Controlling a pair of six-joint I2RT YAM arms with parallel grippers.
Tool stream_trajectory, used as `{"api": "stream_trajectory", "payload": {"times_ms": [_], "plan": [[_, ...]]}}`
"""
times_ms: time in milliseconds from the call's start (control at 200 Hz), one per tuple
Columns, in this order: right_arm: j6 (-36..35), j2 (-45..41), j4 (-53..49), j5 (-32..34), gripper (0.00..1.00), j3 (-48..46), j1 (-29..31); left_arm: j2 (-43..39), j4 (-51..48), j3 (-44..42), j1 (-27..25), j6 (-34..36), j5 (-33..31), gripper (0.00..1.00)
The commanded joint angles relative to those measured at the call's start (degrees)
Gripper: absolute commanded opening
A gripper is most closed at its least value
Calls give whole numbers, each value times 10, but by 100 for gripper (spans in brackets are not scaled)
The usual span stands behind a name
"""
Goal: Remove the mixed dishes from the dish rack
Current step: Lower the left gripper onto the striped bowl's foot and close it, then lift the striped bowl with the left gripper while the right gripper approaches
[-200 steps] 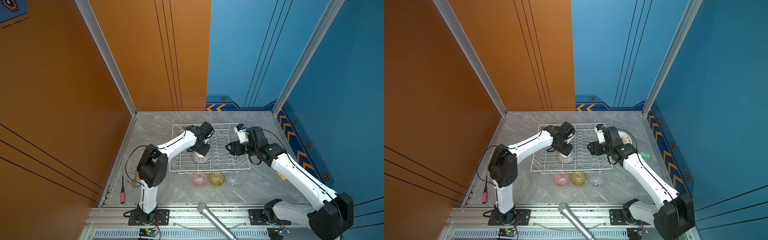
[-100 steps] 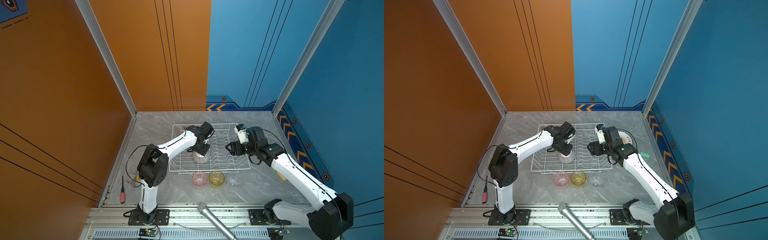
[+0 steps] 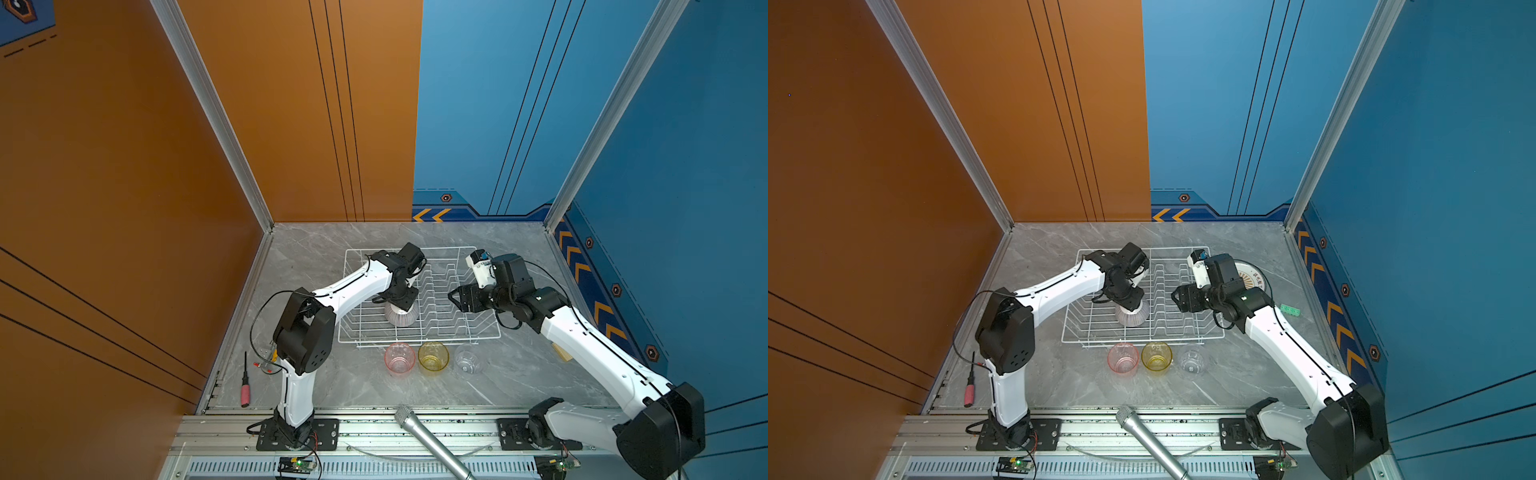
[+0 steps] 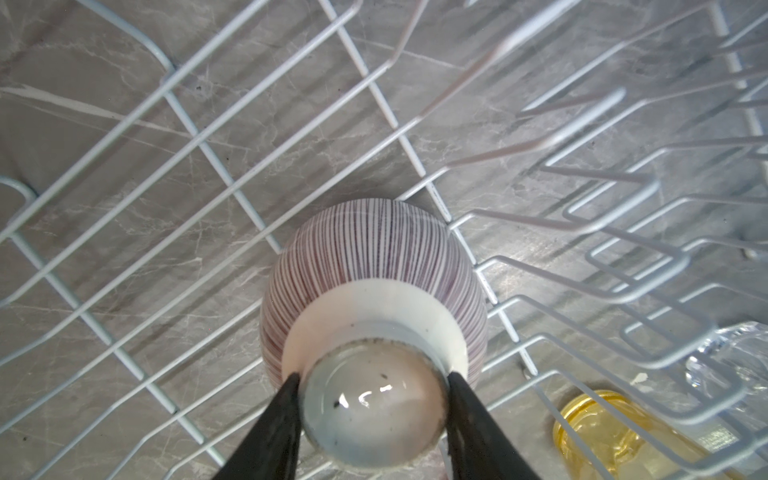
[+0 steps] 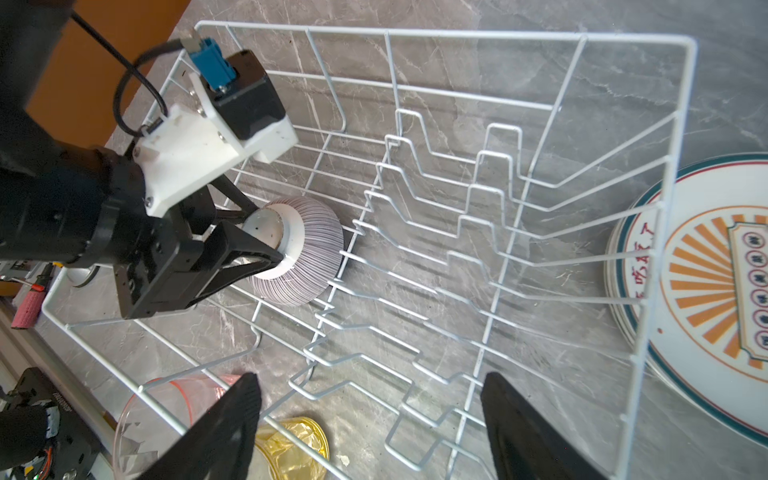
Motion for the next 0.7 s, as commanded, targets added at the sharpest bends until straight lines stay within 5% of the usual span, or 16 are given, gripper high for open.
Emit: {"api": "stream_trajectory", "payload": {"times_ms": [0,691], "plan": [[14,9,17,-29,82,-10,-5,-26,1,-8,13,9,21,47],[54,42,106,-183,81,-45,-6,-86,36,-30,48,11,84,46]]}}
